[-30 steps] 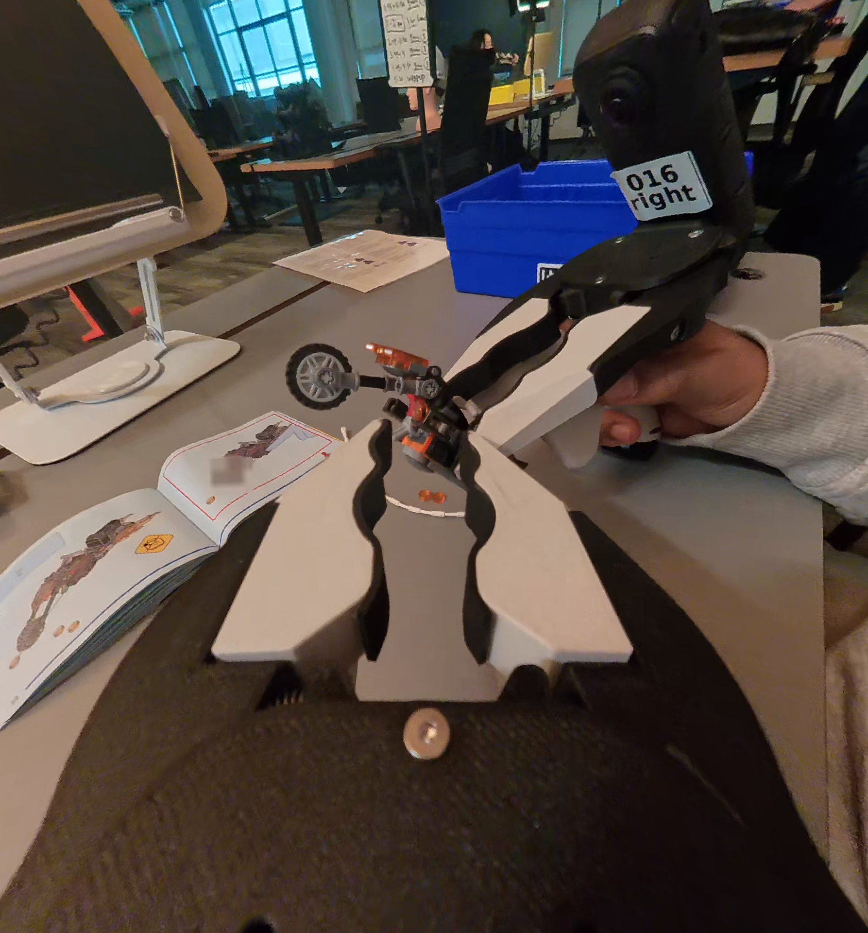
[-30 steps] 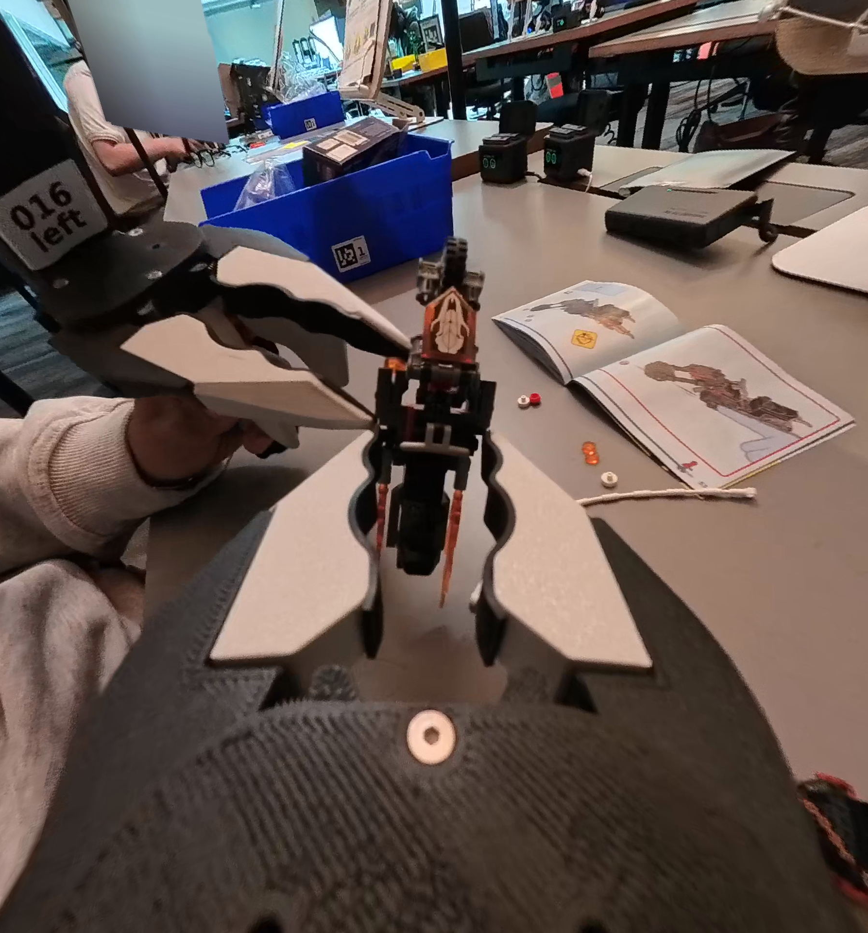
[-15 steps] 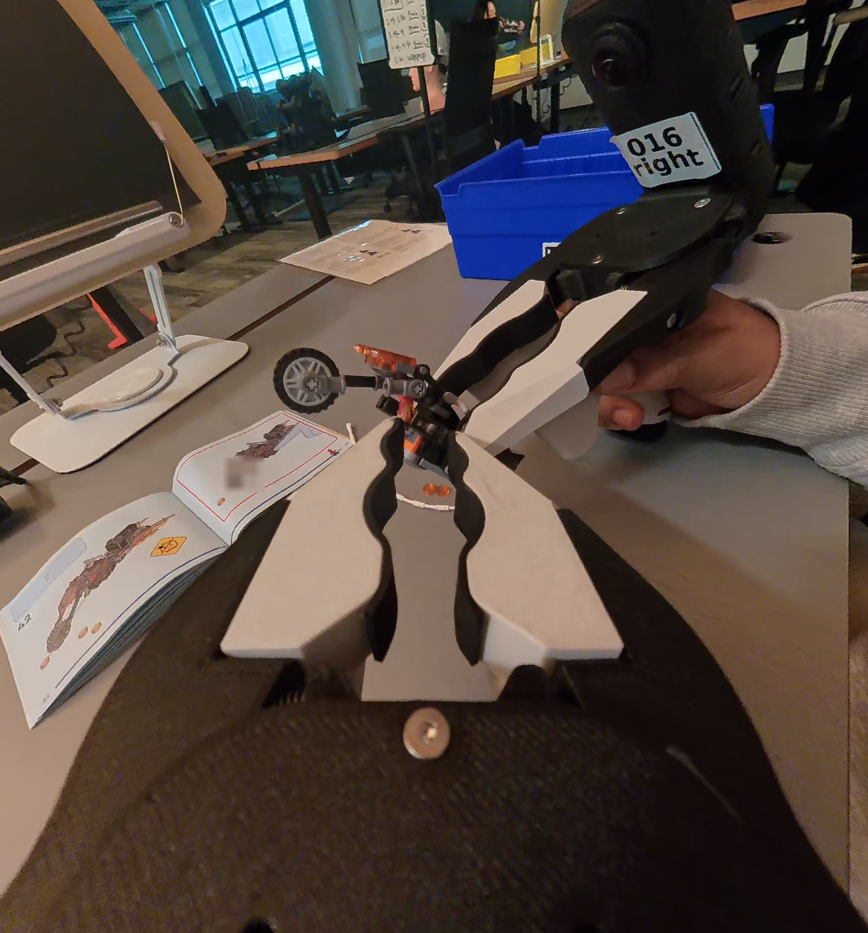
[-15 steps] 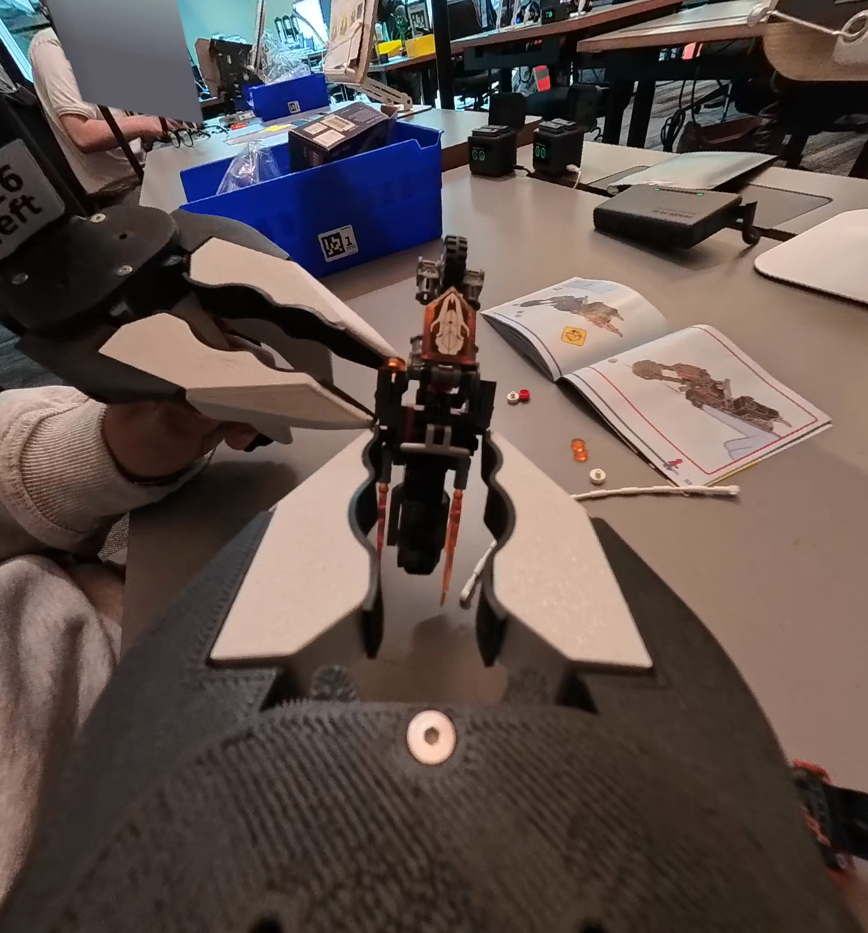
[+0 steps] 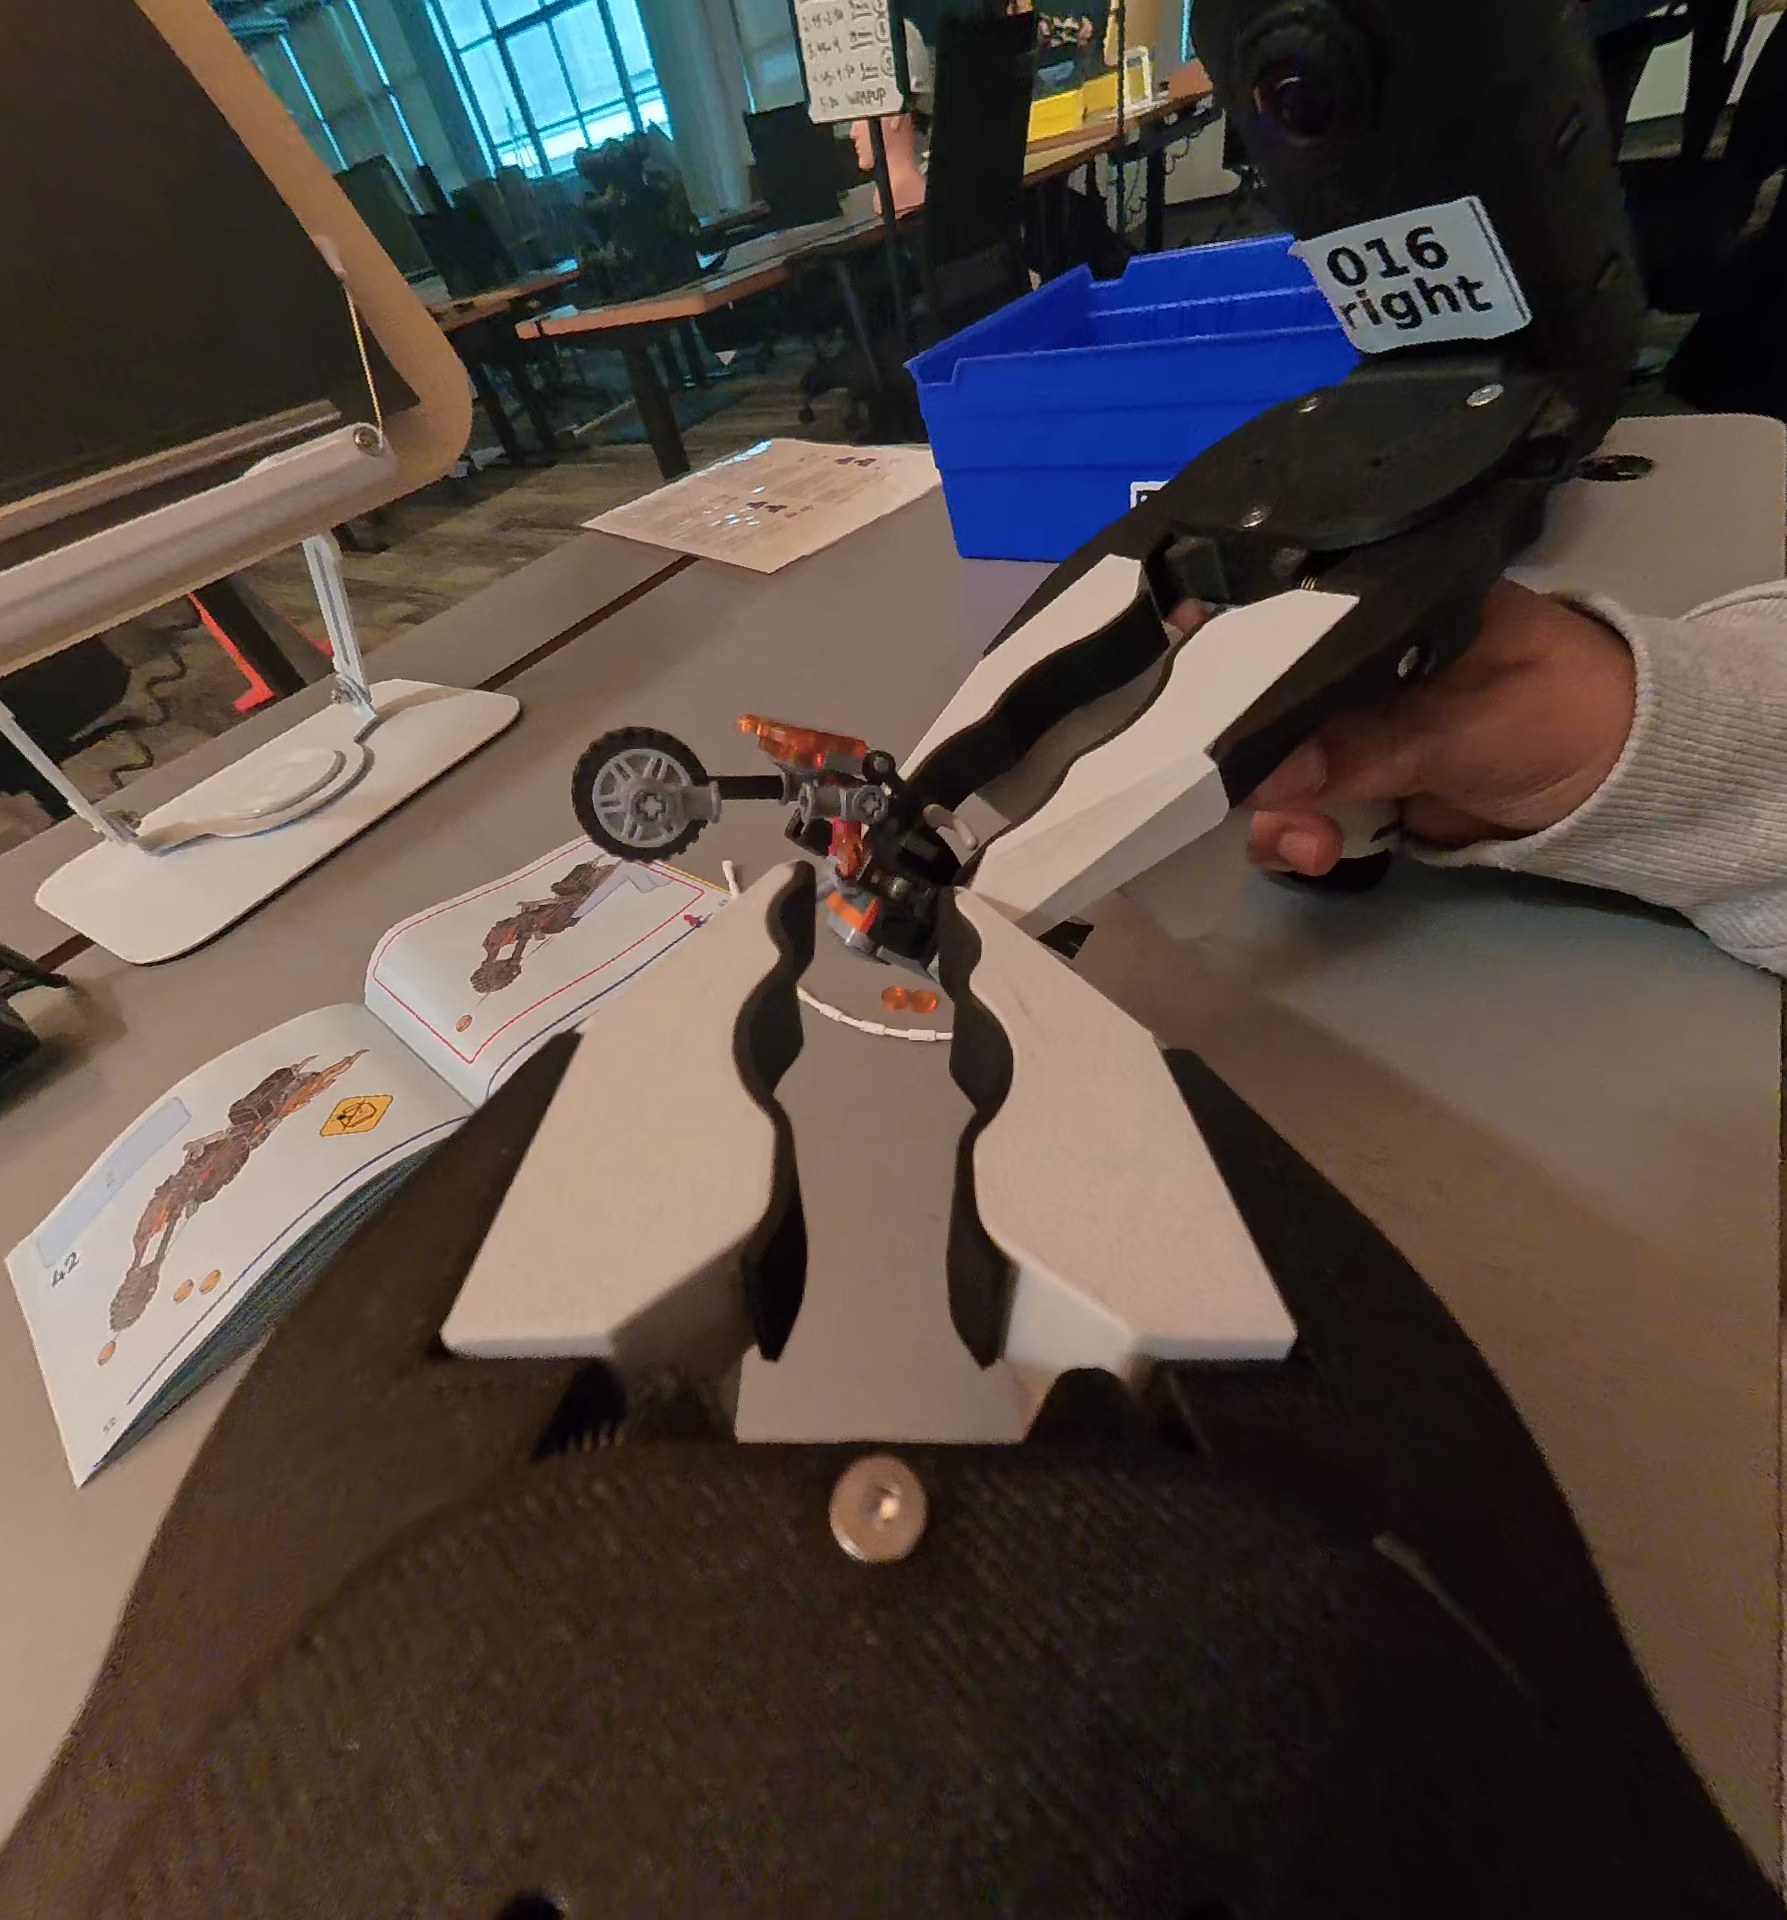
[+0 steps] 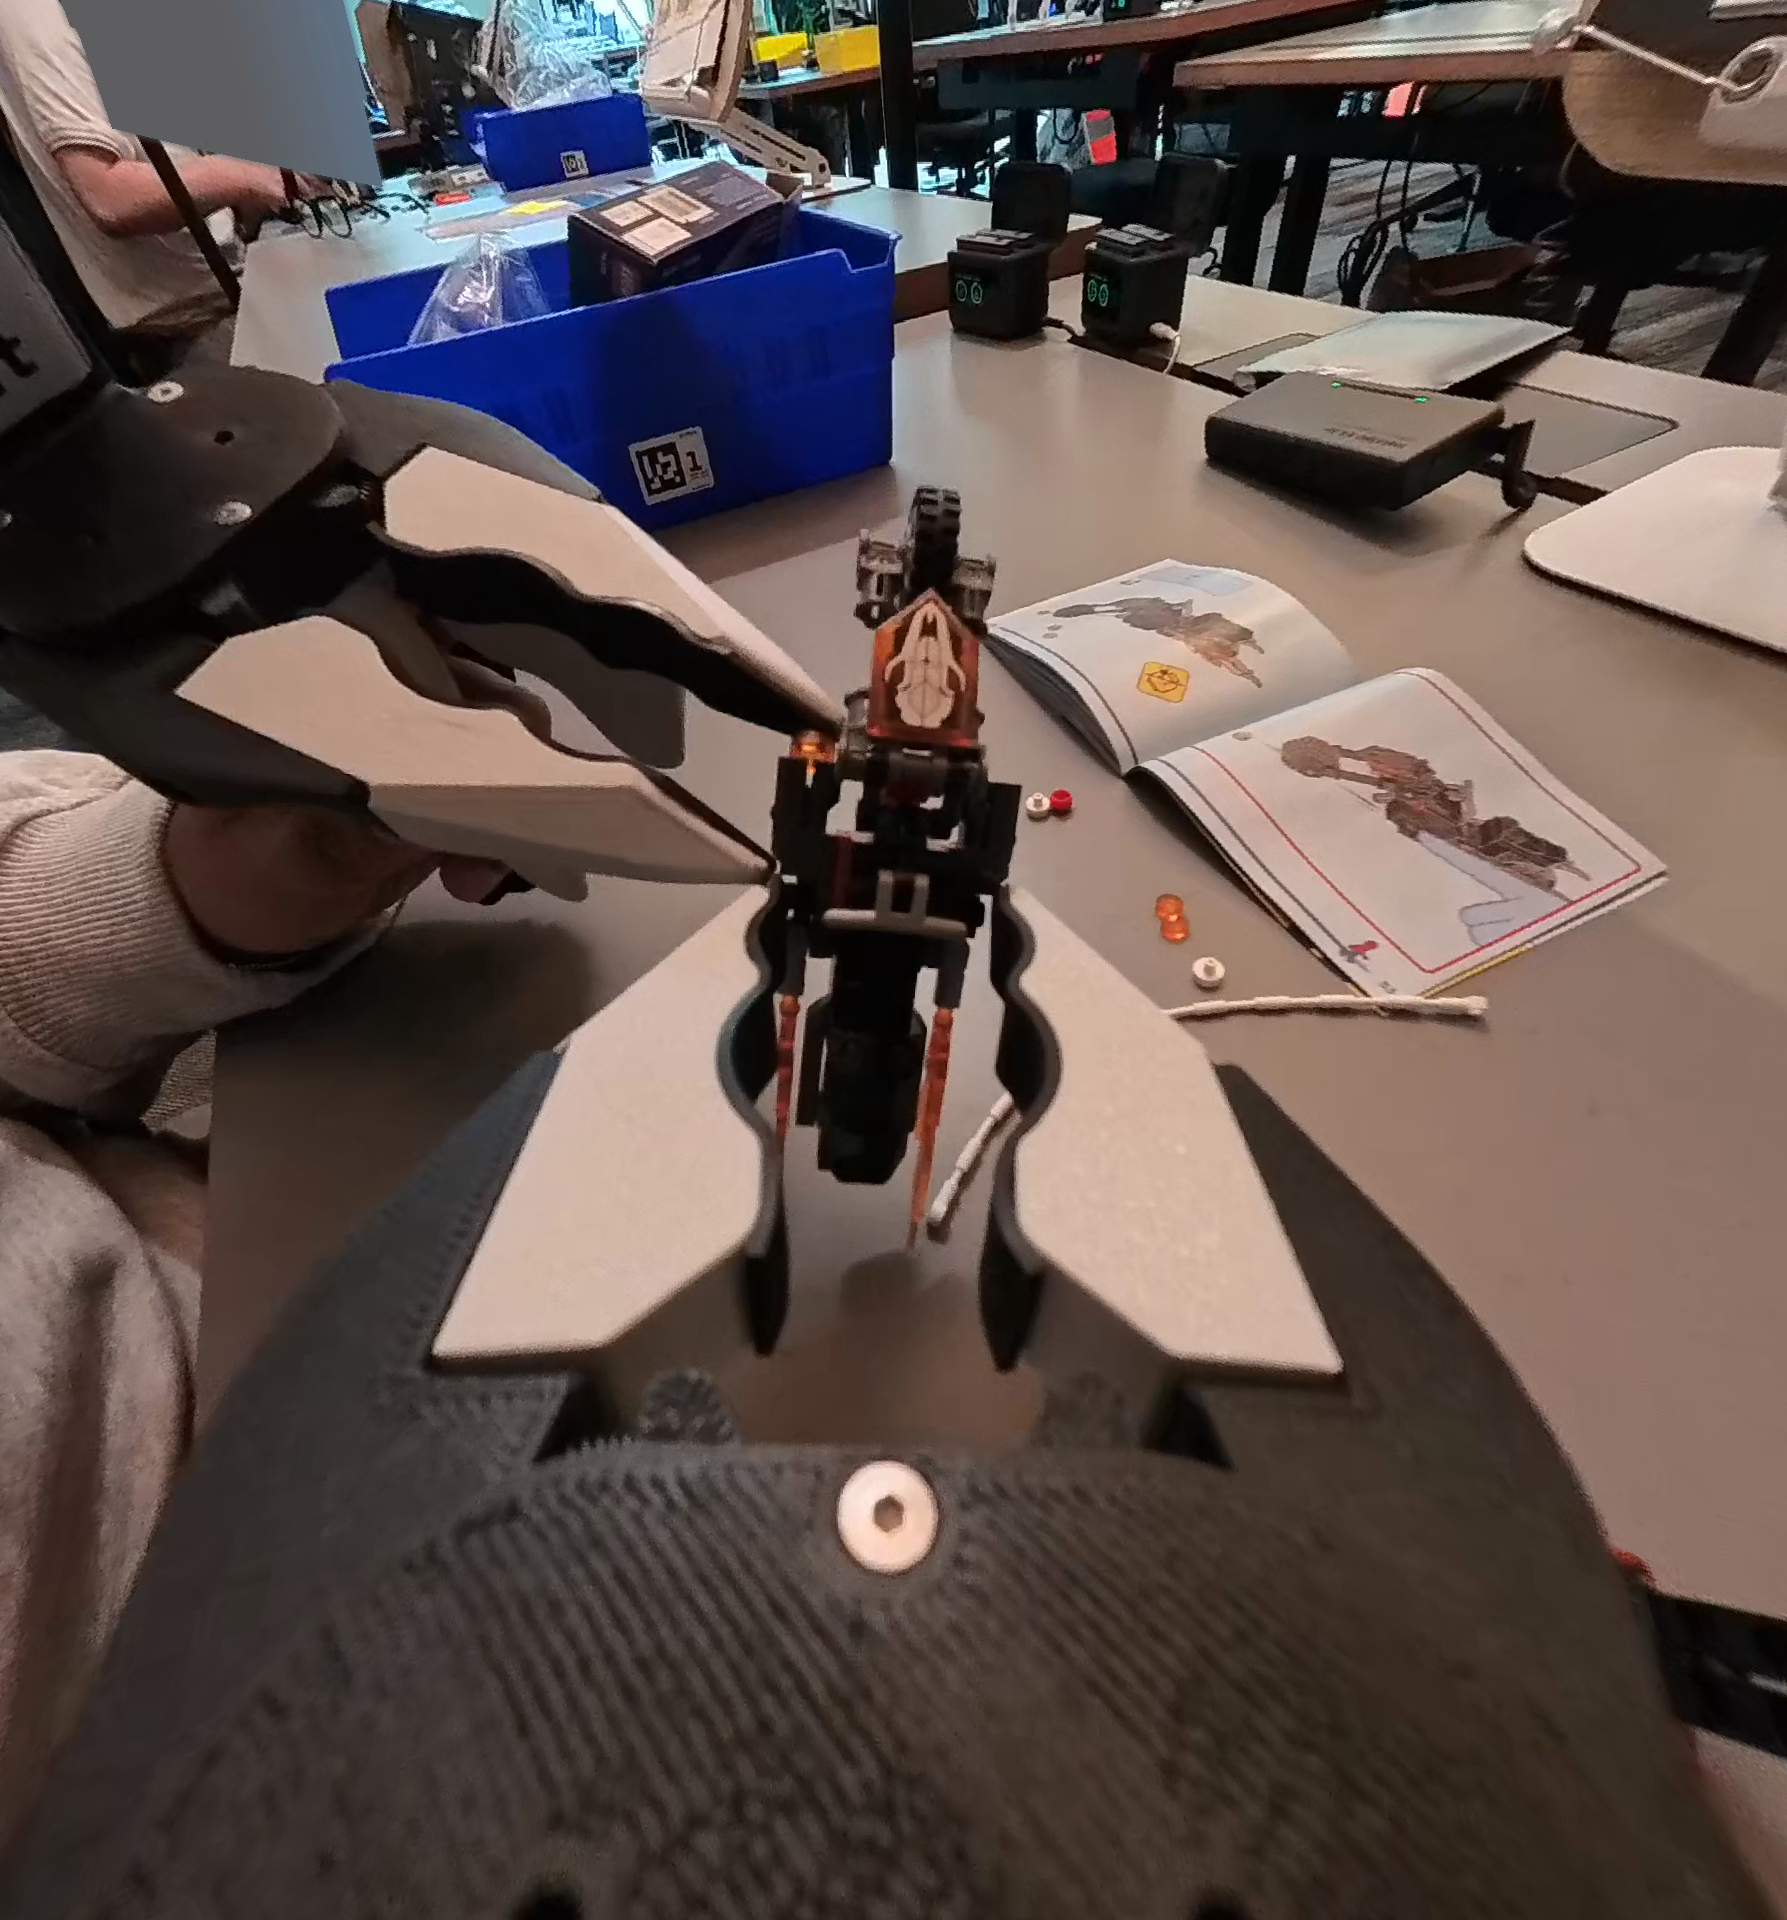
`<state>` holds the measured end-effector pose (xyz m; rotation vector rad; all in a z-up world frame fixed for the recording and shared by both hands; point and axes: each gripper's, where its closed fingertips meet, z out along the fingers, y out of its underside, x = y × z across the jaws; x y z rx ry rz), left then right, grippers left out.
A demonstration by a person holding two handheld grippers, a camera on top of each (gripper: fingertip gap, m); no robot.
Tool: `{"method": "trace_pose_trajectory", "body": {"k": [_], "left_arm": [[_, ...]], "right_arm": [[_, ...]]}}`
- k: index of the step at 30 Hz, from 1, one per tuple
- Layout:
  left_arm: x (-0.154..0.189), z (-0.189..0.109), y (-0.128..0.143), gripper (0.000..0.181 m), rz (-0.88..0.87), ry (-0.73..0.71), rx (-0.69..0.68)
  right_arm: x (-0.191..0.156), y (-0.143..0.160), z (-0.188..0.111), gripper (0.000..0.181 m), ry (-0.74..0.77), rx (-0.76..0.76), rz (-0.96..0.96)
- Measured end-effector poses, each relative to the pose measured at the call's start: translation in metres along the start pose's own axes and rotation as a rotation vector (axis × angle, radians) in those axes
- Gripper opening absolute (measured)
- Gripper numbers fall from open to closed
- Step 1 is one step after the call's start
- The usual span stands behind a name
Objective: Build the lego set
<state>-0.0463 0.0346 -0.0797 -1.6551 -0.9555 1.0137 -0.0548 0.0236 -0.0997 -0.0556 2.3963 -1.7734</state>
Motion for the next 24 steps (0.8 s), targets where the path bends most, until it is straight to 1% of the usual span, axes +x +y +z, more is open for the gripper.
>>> {"method": "trace_pose_trajectory", "body": {"k": [7, 12, 16, 24], "left_arm": [[0.003, 0.001, 0.003, 0.018, 0.048, -0.001, -0.024], [0.004, 0.003, 0.010, 0.017, 0.158, -0.043, -0.072], [0.004, 0.004, 0.012, 0.017, 0.242, -0.080, -0.083], [0.004, 0.004, 0.015, 0.018, 0.233, -0.072, -0.098]], "right_arm": [[0.001, 0.003, 0.001, 0.037, 0.028, -0.026, -0.042], [0.004, 0.009, 0.002, 0.037, 0.073, -0.073, -0.107], [0.004, 0.011, 0.002, 0.037, 0.077, -0.088, -0.118], [0.004, 0.011, 0.002, 0.037, 0.061, -0.084, -0.098]]}}
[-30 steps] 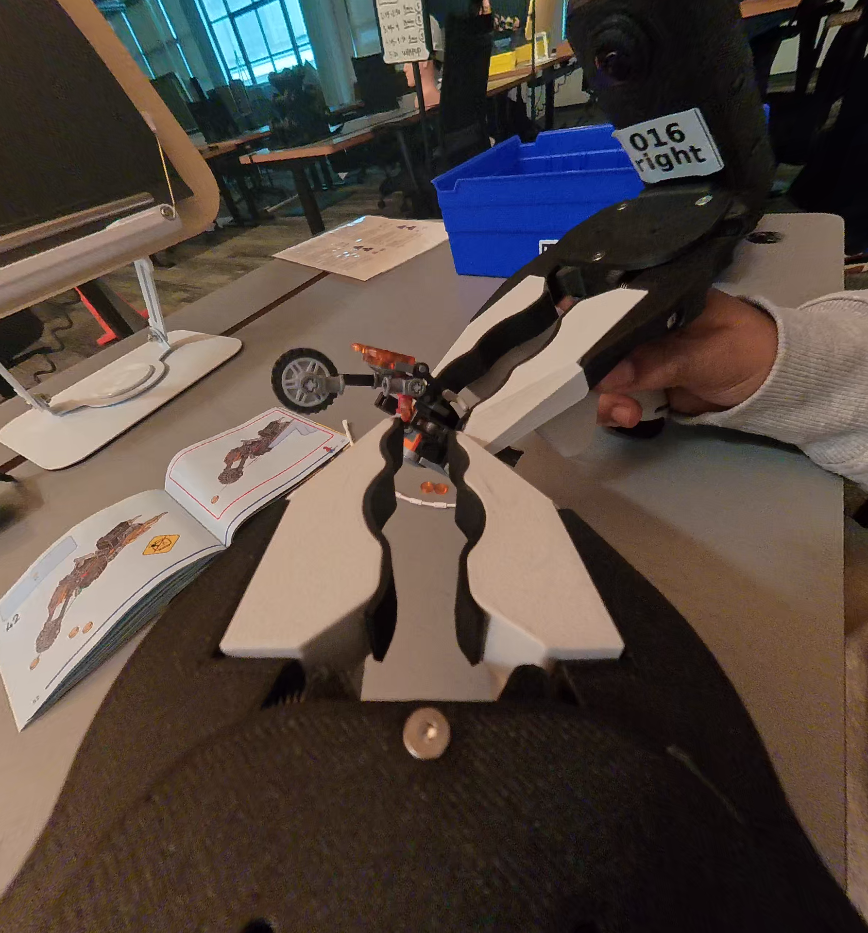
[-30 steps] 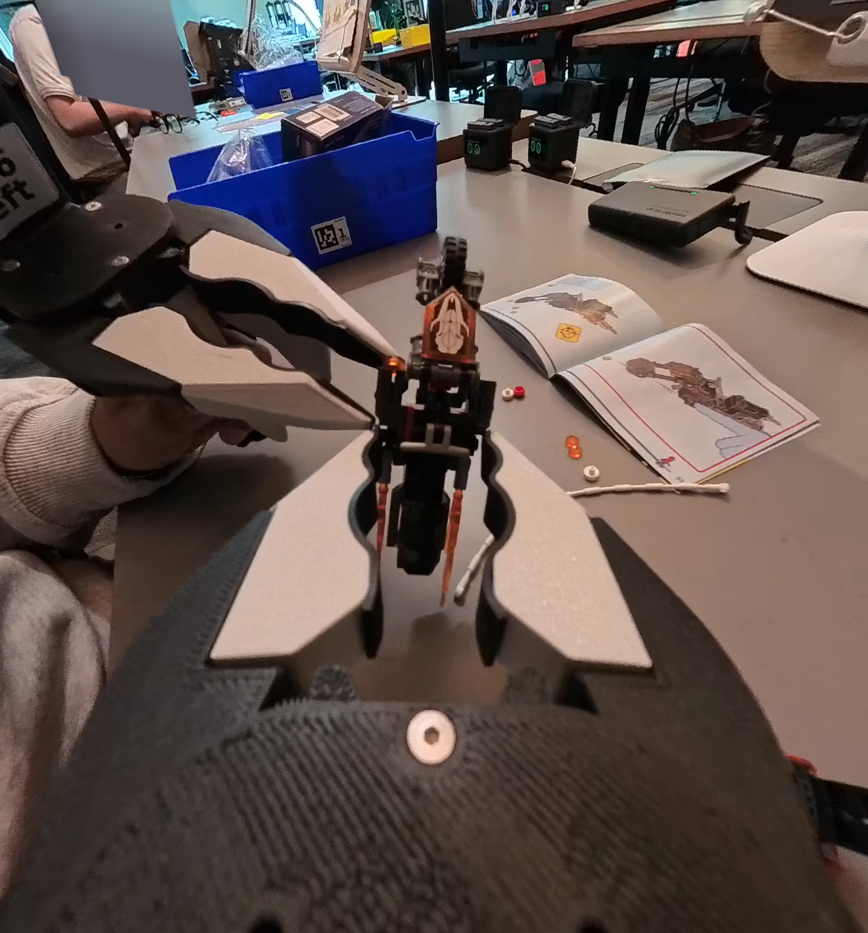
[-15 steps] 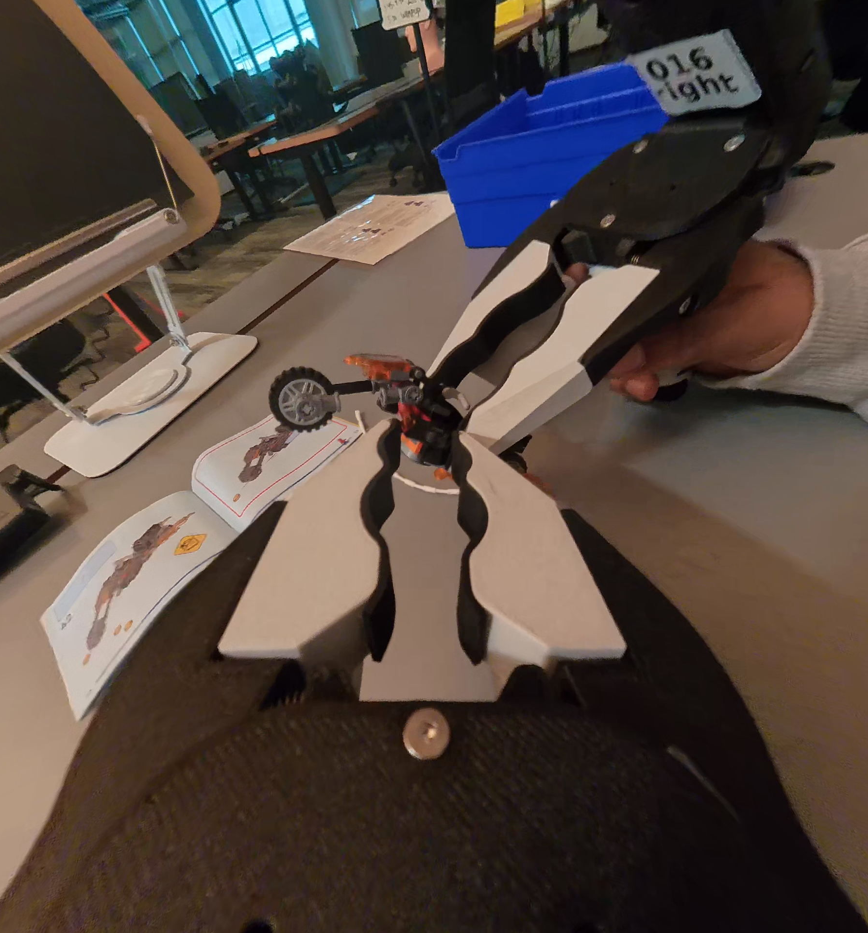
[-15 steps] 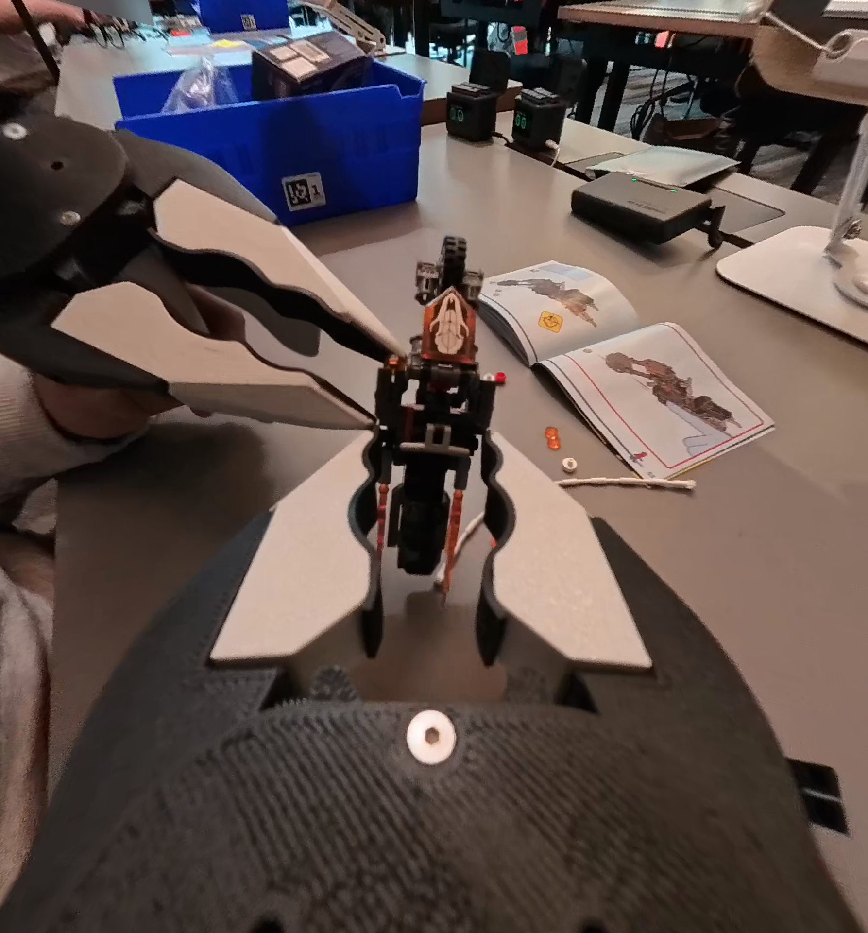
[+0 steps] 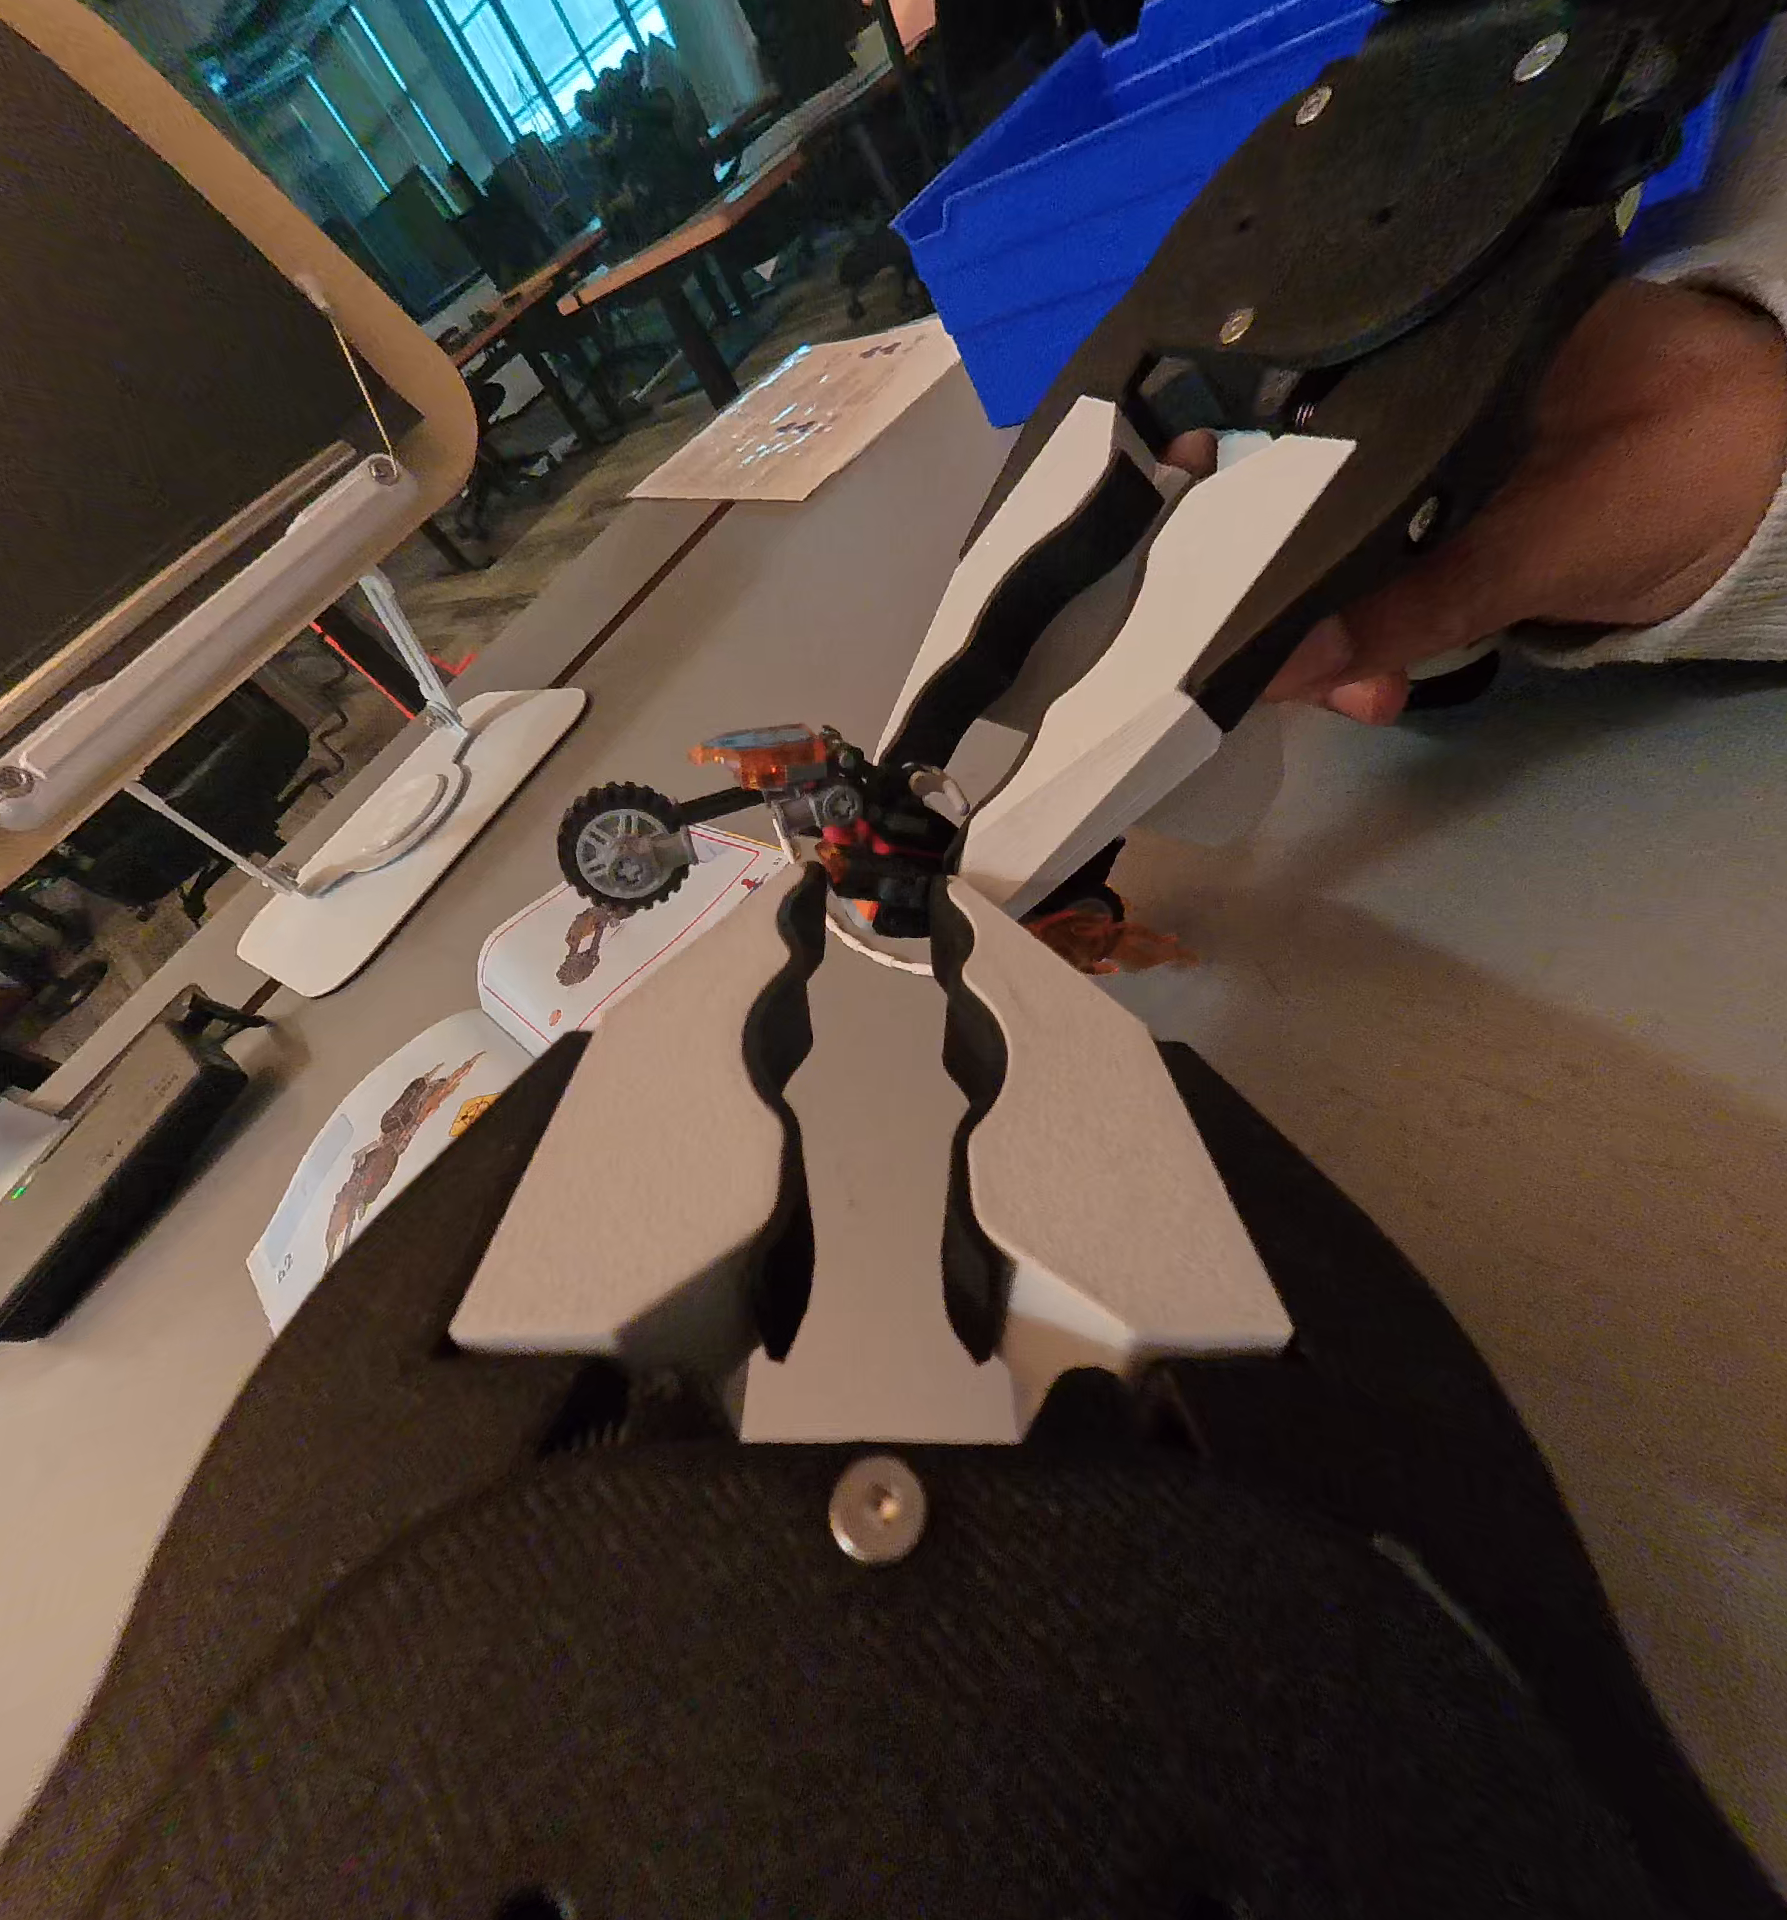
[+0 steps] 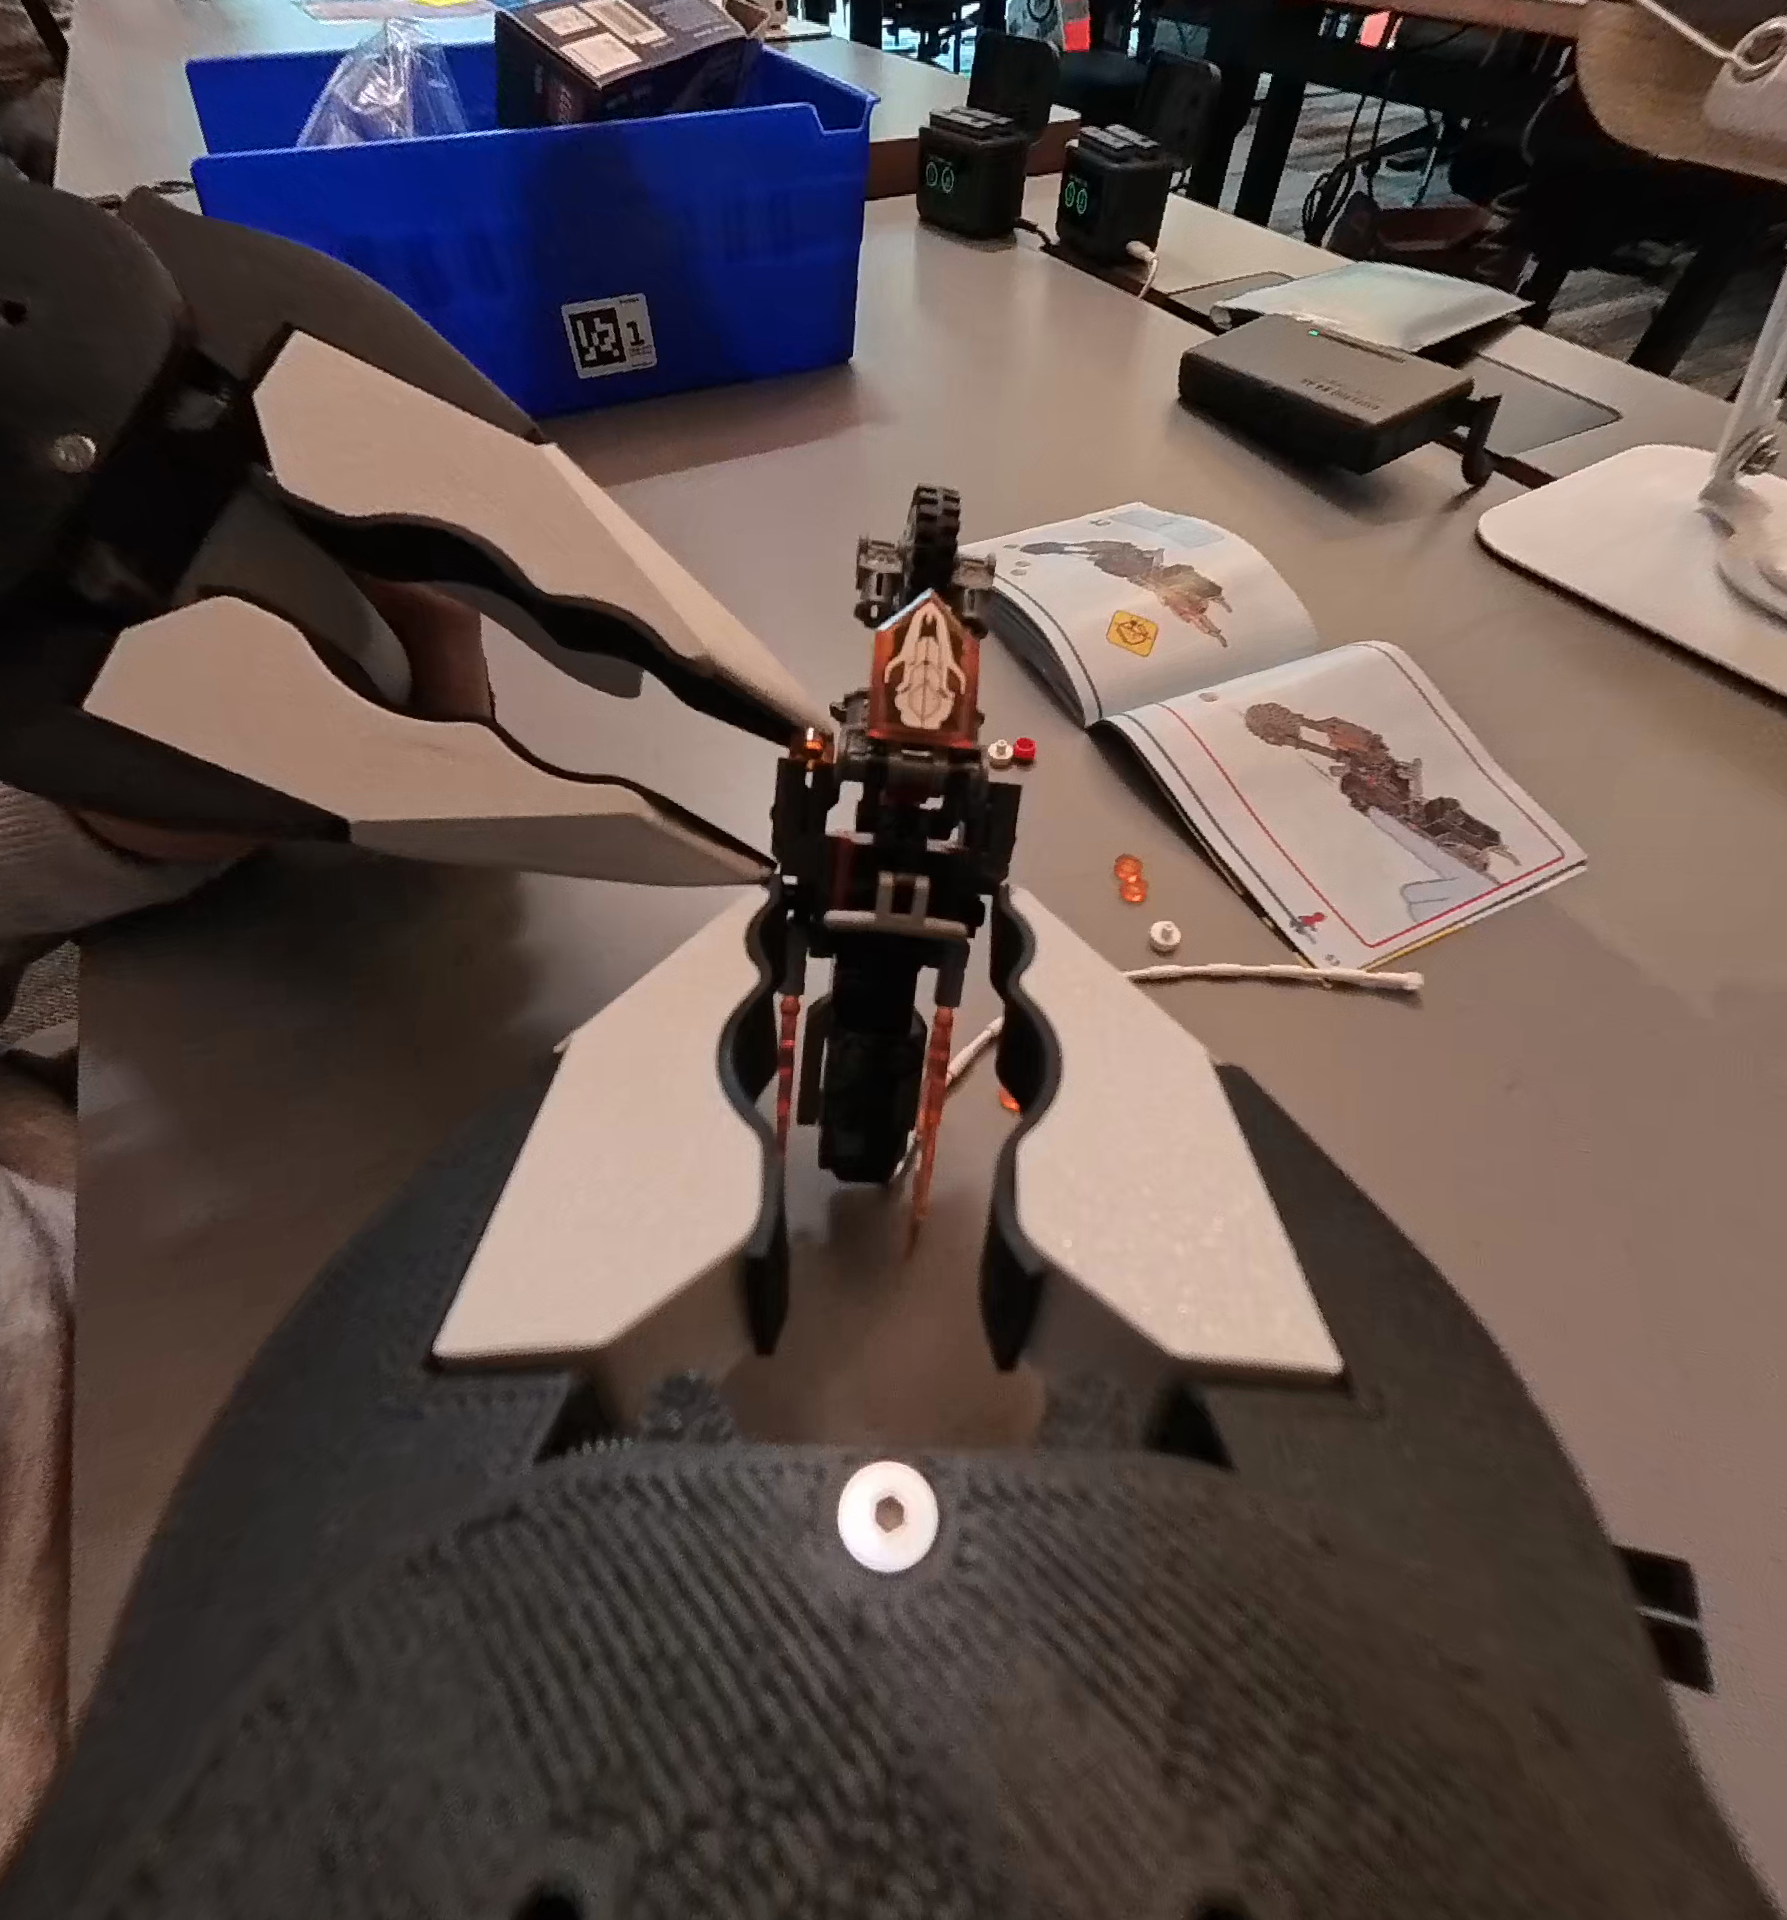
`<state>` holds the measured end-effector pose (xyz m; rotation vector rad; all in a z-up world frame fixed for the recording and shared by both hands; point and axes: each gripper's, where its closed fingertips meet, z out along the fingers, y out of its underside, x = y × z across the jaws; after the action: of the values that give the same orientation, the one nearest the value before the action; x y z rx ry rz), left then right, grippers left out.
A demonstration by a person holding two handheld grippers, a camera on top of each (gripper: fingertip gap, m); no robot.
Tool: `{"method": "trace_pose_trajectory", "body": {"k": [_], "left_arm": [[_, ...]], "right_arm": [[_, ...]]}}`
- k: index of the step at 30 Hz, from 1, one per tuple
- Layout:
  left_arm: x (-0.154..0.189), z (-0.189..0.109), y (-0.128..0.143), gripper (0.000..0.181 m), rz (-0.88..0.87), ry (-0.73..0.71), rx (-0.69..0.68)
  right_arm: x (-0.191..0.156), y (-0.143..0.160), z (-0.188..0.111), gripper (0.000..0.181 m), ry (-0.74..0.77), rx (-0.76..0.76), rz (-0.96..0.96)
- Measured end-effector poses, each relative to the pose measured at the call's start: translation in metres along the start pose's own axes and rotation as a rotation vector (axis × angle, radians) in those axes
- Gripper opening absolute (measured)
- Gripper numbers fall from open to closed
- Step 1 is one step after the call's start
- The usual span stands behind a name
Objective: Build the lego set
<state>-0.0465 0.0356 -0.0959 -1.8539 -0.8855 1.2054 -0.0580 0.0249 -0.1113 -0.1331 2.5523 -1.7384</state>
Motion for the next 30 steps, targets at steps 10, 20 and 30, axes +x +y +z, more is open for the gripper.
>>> {"method": "trace_pose_trajectory", "body": {"k": [10, 20, 30], "left_arm": [[-0.003, -0.001, -0.002, 0.023, 0.002, -0.019, 0.012], [-0.004, -0.002, -0.001, 0.022, -0.072, 0.021, 0.025], [0.008, 0.000, 0.000, 0.015, -0.240, 0.189, 0.047]], "right_arm": [[-0.001, -0.001, 0.000, 0.037, -0.009, 0.007, 0.010], [0.000, -0.002, -0.001, 0.037, -0.013, 0.016, 0.017], [-0.001, 0.008, -0.012, 0.037, -0.016, -0.133, -0.035]]}}
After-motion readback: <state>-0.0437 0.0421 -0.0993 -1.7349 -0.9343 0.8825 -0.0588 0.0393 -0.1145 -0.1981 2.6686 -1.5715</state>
